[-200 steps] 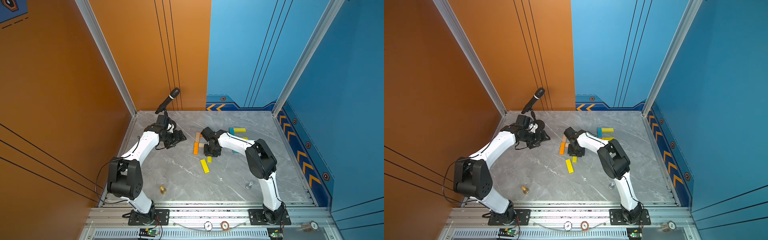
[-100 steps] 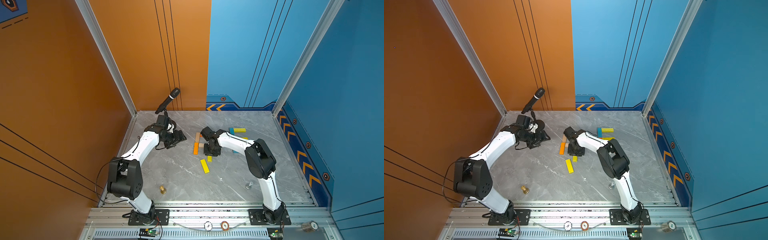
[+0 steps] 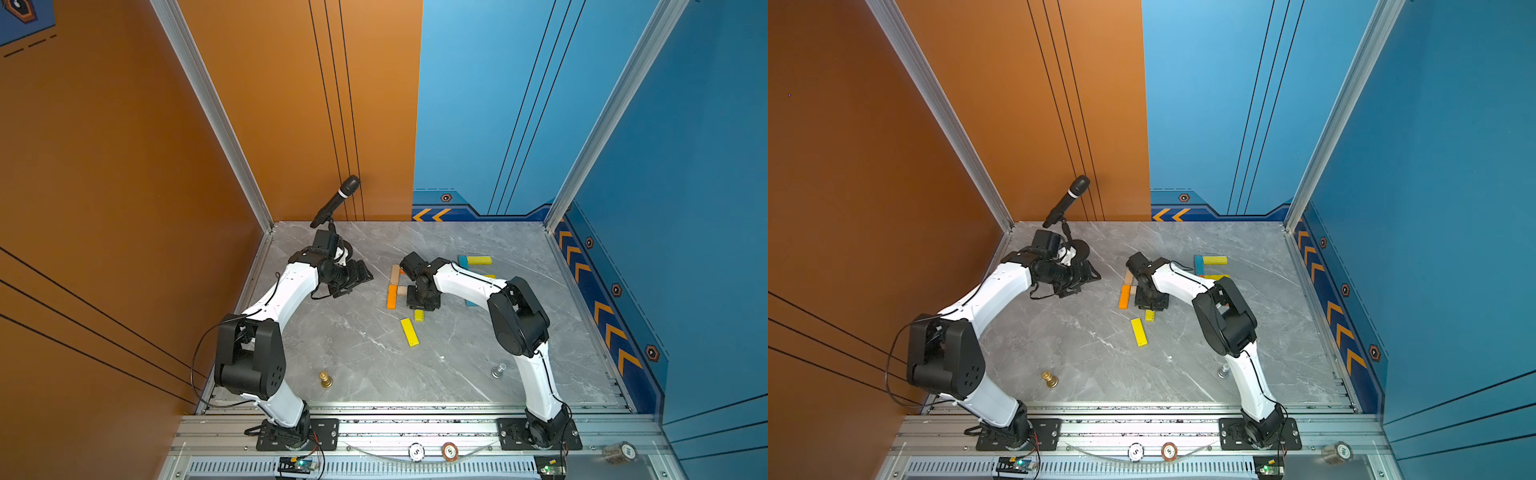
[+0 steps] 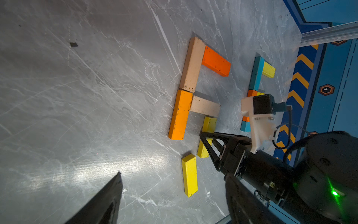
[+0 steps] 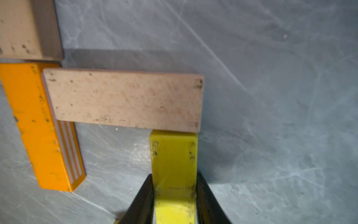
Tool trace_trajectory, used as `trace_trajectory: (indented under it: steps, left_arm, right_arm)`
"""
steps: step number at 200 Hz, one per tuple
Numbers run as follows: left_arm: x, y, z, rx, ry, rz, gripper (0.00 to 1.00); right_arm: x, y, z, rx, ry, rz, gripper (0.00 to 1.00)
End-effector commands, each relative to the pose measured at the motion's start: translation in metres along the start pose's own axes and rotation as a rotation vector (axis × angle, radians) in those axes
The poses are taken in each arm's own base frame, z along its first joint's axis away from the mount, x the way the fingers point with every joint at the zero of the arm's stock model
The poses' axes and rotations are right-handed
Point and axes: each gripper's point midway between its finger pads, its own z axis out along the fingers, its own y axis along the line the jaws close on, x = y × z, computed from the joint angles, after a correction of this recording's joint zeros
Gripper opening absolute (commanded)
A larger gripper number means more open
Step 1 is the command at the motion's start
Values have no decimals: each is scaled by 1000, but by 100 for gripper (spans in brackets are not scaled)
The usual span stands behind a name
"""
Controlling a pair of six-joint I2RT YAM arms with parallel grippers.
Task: Assemble the number 6 with building blocks
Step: Assemble the building block at the center of the board.
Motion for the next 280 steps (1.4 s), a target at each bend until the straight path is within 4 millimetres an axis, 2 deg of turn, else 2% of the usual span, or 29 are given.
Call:
trace_trajectory:
  steps: [1, 49, 74, 111, 159, 166, 169, 221, 253, 261, 280]
  left_arm:
    - [2, 1, -1, 18, 12, -9, 84]
    - [2, 1, -1, 20, 11, -11, 84]
    - [2, 1, -1, 20, 11, -11, 84]
    - [0, 2, -3, 20, 5, -13, 84]
    - [-2, 5, -4, 9, -4, -15, 84]
    - [-2, 5, -4, 8, -5, -16, 84]
    - [-2, 5, -5, 10, -7, -13, 84]
    - [-3, 7, -5, 2, -11, -14, 84]
    - [-3, 8, -4, -2, -11, -16, 84]
    - [-3, 7, -4, -1, -10, -15, 84]
    - [-3, 8, -4, -1, -9, -17, 84]
  right_arm:
    - [2, -15, 9, 71, 21, 31, 36]
    - [2, -16, 10, 70, 23, 39, 36]
    - [1, -13, 8, 60, 19, 39, 41]
    - [-8, -4, -10, 21, -17, 24, 52]
    - [-15, -5, -40, 5, -87, -29, 53]
    - [-13, -10, -37, 25, -87, -43, 53]
    - [-16, -9, -48, 11, -109, -49, 52]
    - [11, -16, -70, -52, -173, -163, 50]
    - [33, -36, -57, -19, -130, -180, 46]
    - [44, -27, -55, -30, -122, -217, 46]
    - [50, -23, -49, -33, -107, -232, 44]
